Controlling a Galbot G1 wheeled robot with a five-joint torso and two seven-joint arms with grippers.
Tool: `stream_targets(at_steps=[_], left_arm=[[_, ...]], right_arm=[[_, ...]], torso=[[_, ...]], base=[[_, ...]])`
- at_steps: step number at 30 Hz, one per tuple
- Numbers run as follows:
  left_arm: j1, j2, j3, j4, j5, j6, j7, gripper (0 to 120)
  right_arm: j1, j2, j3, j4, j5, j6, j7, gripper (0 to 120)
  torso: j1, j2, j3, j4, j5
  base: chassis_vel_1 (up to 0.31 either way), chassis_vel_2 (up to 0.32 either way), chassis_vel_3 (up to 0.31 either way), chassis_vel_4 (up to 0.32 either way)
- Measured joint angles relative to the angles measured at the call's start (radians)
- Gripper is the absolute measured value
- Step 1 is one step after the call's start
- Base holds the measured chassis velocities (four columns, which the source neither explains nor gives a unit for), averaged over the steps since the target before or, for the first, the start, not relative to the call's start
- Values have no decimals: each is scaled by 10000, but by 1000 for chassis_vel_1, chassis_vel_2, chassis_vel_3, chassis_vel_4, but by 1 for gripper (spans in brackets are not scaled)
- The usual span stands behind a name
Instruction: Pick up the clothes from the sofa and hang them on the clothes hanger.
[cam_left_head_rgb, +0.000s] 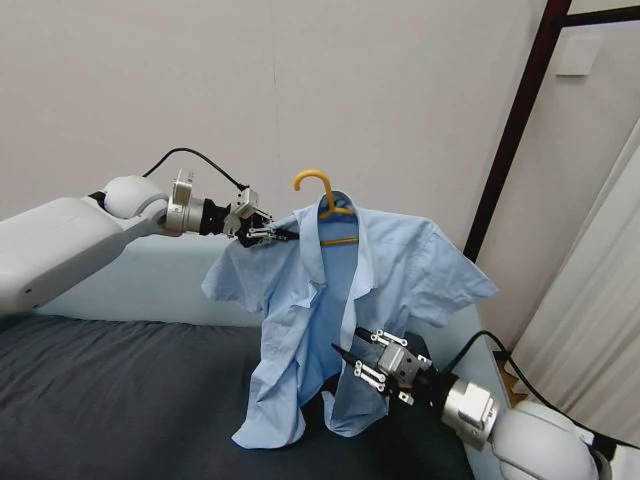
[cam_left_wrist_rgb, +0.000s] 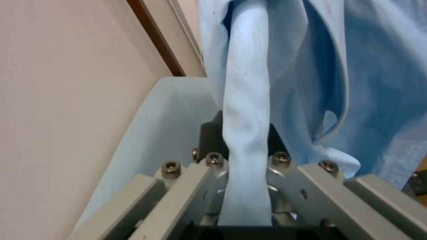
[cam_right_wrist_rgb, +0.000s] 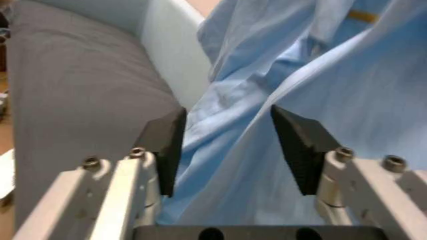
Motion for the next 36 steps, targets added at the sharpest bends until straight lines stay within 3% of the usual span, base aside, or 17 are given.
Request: stream_targets(at_steps=[2,3,5,6,8,11,13,18,22,28,36], left_arm=[[6,-18,-3,49,0,-10,19,1],[46,-74,-35,160,0,-20,88,1],[120,-105,-87,220,-13,-22,181,1],[184,-106,-130,250,-59,-22,270,1],[241,-98,-172,248,-118,-22,372,1],[381,12,-267,259,-304,64,1088,1],[479,123,-356,345,-237,137,1723,1],[782,268,-567,329,175,263,2077,1],[1135,304,-794,36,339,331,2083,1],[1465,244,-1002,-452,546,404,2092,1],[1516,-1201,-1016,-19,990,243,2532,1]], right_arm=[[-377,-37,305,84,0,13,-29,56],[-1274,-147,1137,309,23,67,-50,64],[-1986,-309,1764,523,23,168,-97,69],[-2403,-478,2227,622,53,248,-198,77],[-2538,-604,2517,653,246,287,-311,82],[-1835,-731,2688,621,1763,77,-196,94],[-417,-776,2603,526,3325,-397,33,99],[1493,-1057,2741,254,5259,-882,29,100],[1858,-1320,3289,354,6187,-1383,-198,100],[2147,-1778,3422,95,6610,-2427,-1227,100],[2358,-3486,3402,0,7416,-3649,-2165,100]], torso=[[0,-1,1,-2,3],[0,0,0,-4,5],[0,0,0,-5,5],[0,0,0,-4,-1],[-1,0,0,-2,0],[-1,0,0,0,2],[0,-1,0,3,2],[0,0,1,9,-2],[0,0,1,-4,-2],[0,0,1,1,2],[0,0,1,-7,3]], base=[[0,0,0,0],[0,0,0,0],[0,0,0,0],[0,0,0,0],[0,0,0,0],[0,0,0,0],[0,0,0,0],[0,0,0,0],[0,0,0,0],[0,0,0,0],[0,0,0,0]])
